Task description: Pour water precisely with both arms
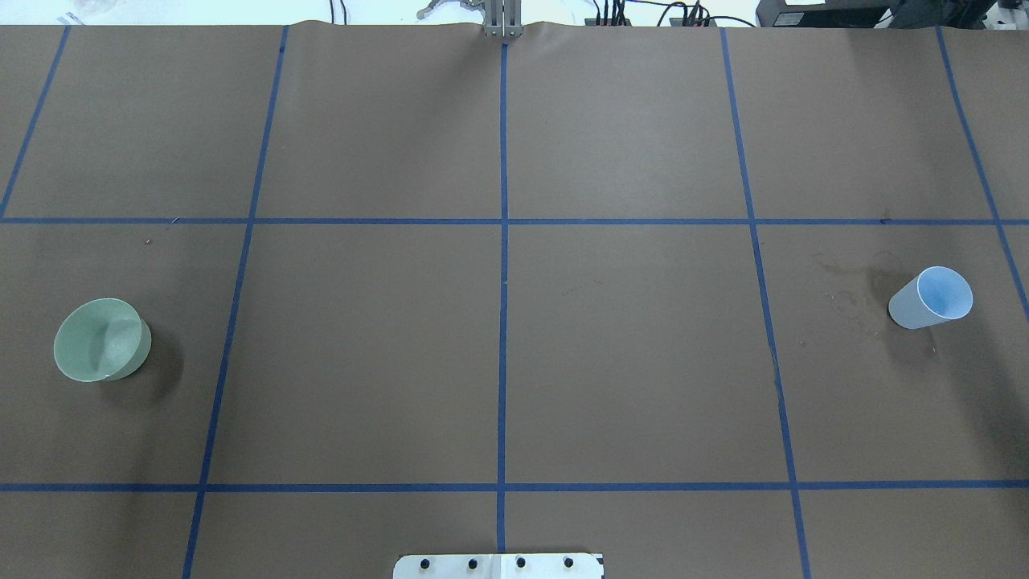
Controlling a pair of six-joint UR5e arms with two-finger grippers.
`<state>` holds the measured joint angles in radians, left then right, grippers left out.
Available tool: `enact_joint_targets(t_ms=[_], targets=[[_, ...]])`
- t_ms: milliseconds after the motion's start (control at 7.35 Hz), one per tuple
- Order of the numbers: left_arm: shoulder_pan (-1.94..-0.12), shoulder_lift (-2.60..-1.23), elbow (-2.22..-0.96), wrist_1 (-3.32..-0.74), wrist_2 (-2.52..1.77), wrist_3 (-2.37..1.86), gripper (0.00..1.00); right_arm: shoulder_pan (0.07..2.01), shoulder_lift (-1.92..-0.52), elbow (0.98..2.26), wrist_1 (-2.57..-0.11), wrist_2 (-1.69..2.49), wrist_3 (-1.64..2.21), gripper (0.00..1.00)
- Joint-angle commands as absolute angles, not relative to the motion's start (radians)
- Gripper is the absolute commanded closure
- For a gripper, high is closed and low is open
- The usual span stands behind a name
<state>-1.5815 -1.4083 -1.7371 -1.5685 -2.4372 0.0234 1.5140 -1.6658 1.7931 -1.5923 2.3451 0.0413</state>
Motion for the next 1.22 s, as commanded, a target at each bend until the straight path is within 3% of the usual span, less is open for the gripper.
enact_joint_targets(t_ms=[0, 1088], targets=[[-1.575, -1.42, -1.735, -1.563, -2.444, 0.021, 0.0, 1.513, -1.663, 1.798, -1.591, 2.348, 0.04, 0.01], [-1.464, -1.422, -1.7, -1.681, -2.448, 0.003, 0.0, 1.511, -1.689, 1.824, -1.591, 2.391, 0.028, 0.01]])
